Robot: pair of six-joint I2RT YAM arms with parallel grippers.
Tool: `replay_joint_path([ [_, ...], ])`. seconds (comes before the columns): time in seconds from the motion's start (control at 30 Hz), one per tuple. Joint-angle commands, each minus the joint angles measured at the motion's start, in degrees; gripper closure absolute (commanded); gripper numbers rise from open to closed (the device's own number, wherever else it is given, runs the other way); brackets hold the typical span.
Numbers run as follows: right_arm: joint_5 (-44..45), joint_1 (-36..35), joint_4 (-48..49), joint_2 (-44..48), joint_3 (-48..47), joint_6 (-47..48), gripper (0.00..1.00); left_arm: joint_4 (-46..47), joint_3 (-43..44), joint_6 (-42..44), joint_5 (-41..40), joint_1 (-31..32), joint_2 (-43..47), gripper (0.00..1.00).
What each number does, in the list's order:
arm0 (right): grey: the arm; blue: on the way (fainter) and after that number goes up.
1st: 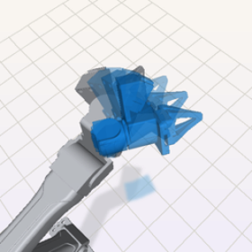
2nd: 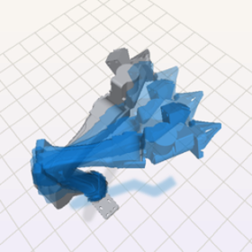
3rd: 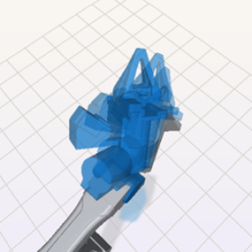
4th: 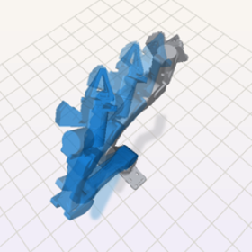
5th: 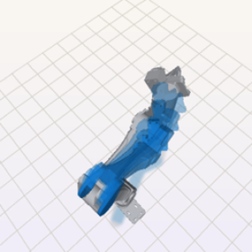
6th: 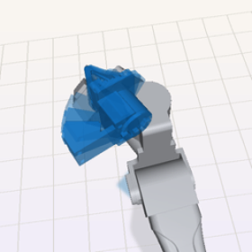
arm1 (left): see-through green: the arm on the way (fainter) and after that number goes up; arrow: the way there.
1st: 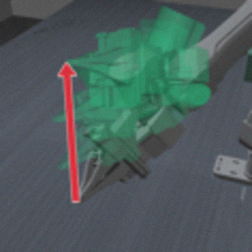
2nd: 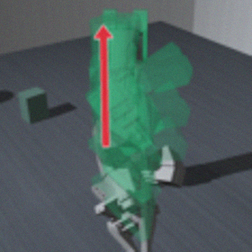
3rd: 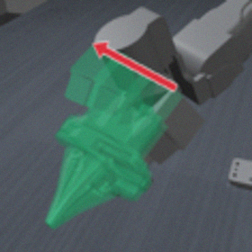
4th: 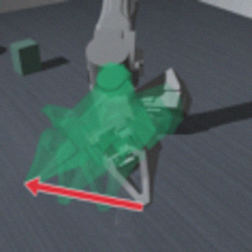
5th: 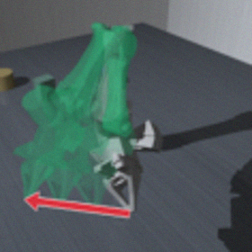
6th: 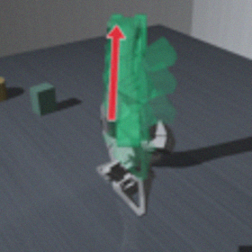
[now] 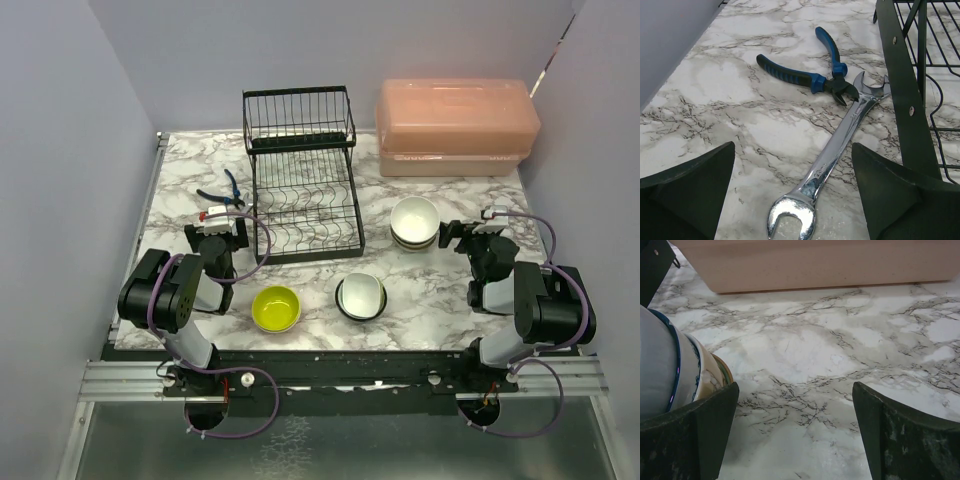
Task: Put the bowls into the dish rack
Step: Move the dish rack to the center of the board.
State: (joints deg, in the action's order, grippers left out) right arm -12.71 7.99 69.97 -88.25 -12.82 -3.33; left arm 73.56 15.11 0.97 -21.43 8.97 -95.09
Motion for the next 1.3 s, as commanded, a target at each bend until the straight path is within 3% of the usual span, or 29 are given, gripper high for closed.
replay_joint_path([
  [0.0, 0.5, 0.3, 1.3, -0.1, -0.8, 0.8, 0.00, -0.5, 0.5, -0.8, 1.4, -0.4, 0.3, 0.01],
  [0.7, 0.4, 0.3, 1.3, 0.0, -0.8, 0.9, 0.00, -0.5, 0.4, -0.8, 1.3, -0.4, 0.4, 0.01],
  [0.8, 0.5, 0.3, 1.3, -0.1, -0.8, 0.9, 0.00, -1.6, 0.9, -3.0, -4.6, -0.4, 1.1, 0.01],
  [0.87, 0.5, 0.3, 1.3, -0.1, -0.8, 0.8, 0.00, -8.3, 2.6, -5.0, -9.4, -0.3, 4.9, 0.01],
  [0.93, 0.4, 0.4, 1.1, -0.1, -1.0, 0.8, 0.00, -19.3, 5.7, -6.2, -9.2, -0.4, 10.3, 0.01],
  [1.13, 0.6, 0.3, 0.5, 0.0, -1.2, 1.0, 0.00, -48.6, 17.4, -16.5, -0.9, -0.4, 18.3, 0.01],
  [1.27, 0.5, 0.4, 1.1, 0.0, -0.9, 0.9, 0.00, -58.8, 22.6, -20.3, 6.7, -0.4, 18.3, 0.01],
])
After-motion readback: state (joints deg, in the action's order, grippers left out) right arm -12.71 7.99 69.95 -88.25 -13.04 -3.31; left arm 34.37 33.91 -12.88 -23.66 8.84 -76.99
